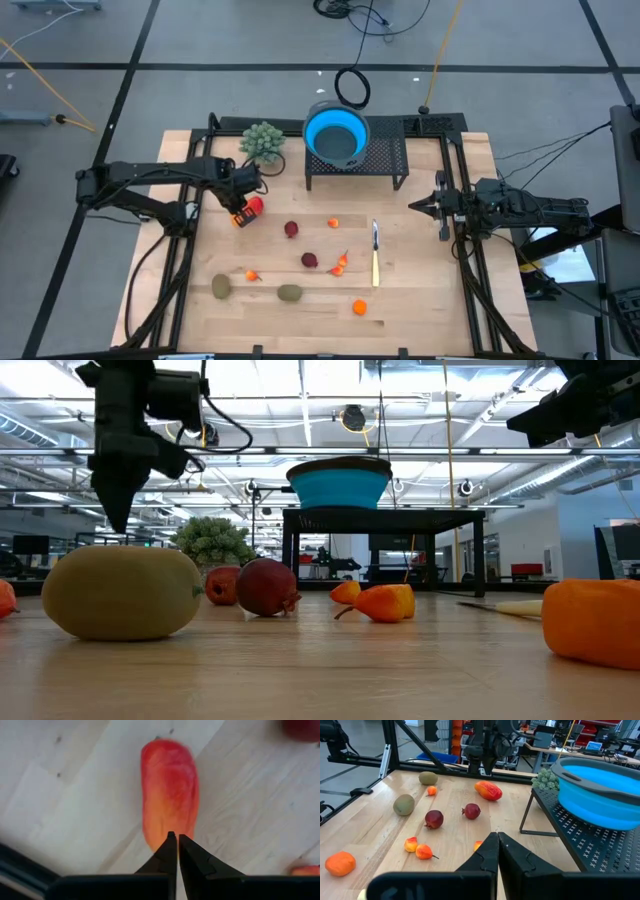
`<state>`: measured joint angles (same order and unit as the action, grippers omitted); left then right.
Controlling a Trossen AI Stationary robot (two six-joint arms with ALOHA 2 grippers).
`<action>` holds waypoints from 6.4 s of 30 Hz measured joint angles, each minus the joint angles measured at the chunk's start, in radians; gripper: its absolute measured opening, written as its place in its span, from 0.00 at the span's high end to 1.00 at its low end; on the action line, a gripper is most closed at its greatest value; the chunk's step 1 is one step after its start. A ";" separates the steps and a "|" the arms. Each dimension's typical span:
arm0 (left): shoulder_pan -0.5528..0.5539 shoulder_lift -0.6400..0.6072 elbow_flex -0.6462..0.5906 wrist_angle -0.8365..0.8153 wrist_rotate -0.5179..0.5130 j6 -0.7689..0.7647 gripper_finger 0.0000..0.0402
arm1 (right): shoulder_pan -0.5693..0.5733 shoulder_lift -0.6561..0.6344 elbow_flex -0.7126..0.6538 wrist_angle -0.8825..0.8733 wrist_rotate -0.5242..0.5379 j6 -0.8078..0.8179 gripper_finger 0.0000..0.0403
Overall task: Pick & Place Fruit
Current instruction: Put the orange mango into the blue strainer bowl on the shelf
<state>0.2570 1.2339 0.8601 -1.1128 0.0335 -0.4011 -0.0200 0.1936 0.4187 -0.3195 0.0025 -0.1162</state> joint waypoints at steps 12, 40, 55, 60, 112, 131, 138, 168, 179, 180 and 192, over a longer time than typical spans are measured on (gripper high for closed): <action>0.006 0.000 -0.002 0.010 0.001 0.007 0.74 | 0.000 0.000 0.000 0.000 0.000 0.000 1.00; 0.005 0.000 -0.002 0.022 -0.132 -0.051 0.04 | 0.000 0.000 0.000 0.000 0.001 0.000 1.00; -0.024 0.008 -0.093 0.129 -0.140 -0.081 0.02 | 0.000 0.000 0.000 0.000 0.001 0.000 1.00; -0.024 0.008 -0.129 0.166 -0.139 -0.082 0.02 | 0.000 0.000 0.000 0.000 0.001 0.000 1.00; -0.089 0.008 -0.314 0.386 -0.111 -0.233 0.41 | 0.000 0.000 0.000 0.001 0.102 0.000 1.00; -0.090 0.008 -0.290 0.381 -0.111 -0.249 0.49 | 0.000 0.000 0.000 0.001 0.101 0.000 1.00; -0.089 0.008 -0.187 0.350 -0.108 -0.200 0.47 | 0.000 0.000 0.000 0.001 0.101 0.000 1.00; -0.227 0.008 0.040 1.241 0.269 -0.047 0.45 | 0.000 0.000 0.000 0.000 0.101 0.000 1.00; -0.273 0.008 0.040 1.741 0.283 -0.073 0.48 | 0.000 0.000 0.000 0.000 0.101 0.000 1.00; -0.280 0.008 0.040 1.780 0.283 -0.072 0.48 | 0.000 0.000 0.000 0.000 0.101 -0.001 1.00; -0.352 0.007 0.040 2.127 0.283 0.015 0.48 | 0.000 0.000 0.000 0.000 0.101 -0.009 1.00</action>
<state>-0.0951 1.2407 0.8997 1.0145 0.3166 -0.3861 -0.0198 0.1940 0.4187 -0.3195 0.1040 -0.1251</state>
